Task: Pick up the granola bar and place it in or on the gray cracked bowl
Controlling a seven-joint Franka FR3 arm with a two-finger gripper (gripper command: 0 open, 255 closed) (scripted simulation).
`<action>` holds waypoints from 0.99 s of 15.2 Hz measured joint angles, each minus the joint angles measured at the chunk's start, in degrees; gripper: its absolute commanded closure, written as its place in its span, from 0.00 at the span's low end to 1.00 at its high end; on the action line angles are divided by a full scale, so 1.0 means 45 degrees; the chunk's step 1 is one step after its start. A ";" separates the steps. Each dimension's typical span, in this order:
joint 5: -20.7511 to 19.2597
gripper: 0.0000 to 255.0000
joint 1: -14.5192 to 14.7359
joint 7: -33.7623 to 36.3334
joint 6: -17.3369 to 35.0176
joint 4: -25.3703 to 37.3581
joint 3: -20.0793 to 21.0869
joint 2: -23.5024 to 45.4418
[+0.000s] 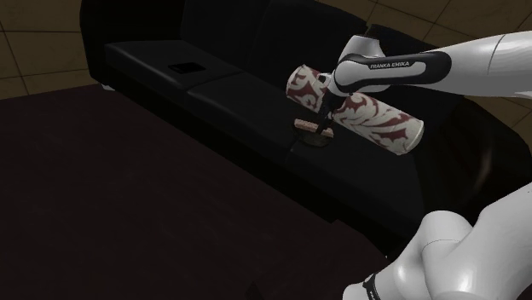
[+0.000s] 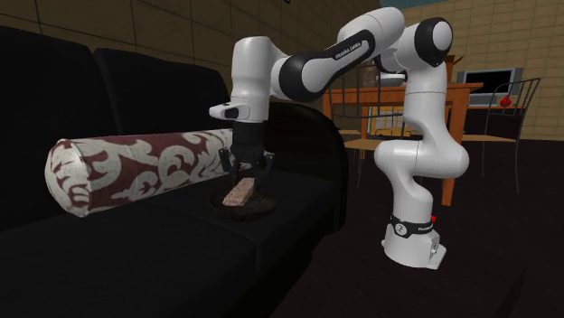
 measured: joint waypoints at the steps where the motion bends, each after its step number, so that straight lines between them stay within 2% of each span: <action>1: -0.0001 1.00 0.0000 0.0002 0.0020 -0.0018 0.0000 0.0000; 5: 0.0006 1.00 0.0000 -0.0002 0.0038 -0.0023 -0.0003 0.0011; 6: 0.0006 0.00 0.0000 -0.0002 0.0038 -0.0023 -0.0003 0.0011; 12: 0.0007 0.00 0.0000 -0.0002 0.0039 -0.0023 -0.0003 0.0011; 15: -0.0120 0.00 0.0034 0.0083 -0.0795 0.0561 0.0106 -0.0289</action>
